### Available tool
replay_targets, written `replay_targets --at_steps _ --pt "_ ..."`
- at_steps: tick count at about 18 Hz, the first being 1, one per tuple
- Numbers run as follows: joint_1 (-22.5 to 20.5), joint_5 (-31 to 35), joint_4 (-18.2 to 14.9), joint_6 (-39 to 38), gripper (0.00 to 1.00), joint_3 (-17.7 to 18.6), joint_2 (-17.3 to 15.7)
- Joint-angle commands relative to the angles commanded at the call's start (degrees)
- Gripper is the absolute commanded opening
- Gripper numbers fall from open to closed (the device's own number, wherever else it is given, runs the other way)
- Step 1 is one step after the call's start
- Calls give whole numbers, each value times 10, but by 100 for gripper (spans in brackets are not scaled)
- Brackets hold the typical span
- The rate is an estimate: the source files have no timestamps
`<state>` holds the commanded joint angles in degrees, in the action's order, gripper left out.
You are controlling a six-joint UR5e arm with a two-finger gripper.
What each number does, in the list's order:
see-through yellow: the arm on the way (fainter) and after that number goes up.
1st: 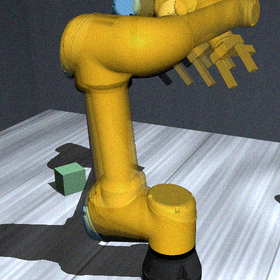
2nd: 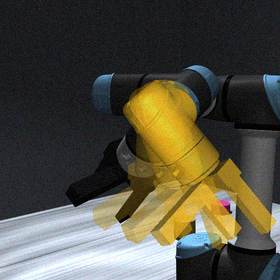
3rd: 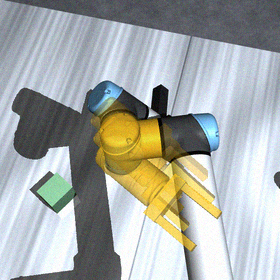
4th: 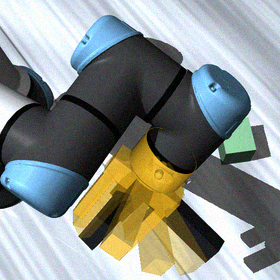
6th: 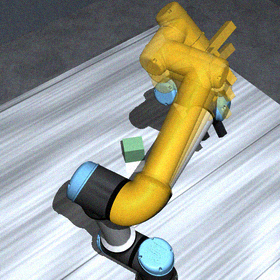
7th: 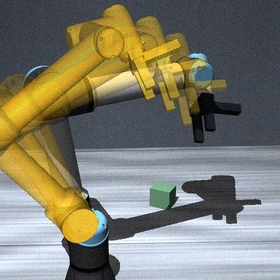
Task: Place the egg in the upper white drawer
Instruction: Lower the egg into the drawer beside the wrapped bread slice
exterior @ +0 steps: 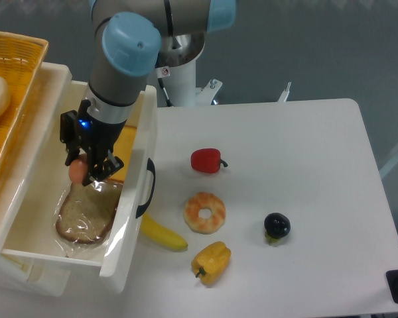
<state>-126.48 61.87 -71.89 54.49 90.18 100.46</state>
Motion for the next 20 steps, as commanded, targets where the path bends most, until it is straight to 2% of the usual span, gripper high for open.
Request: replay_targets --at_steps 16,20 --pt "9 0 1 2 15 11 0" --pt "13 1 1 11 20 11 1"
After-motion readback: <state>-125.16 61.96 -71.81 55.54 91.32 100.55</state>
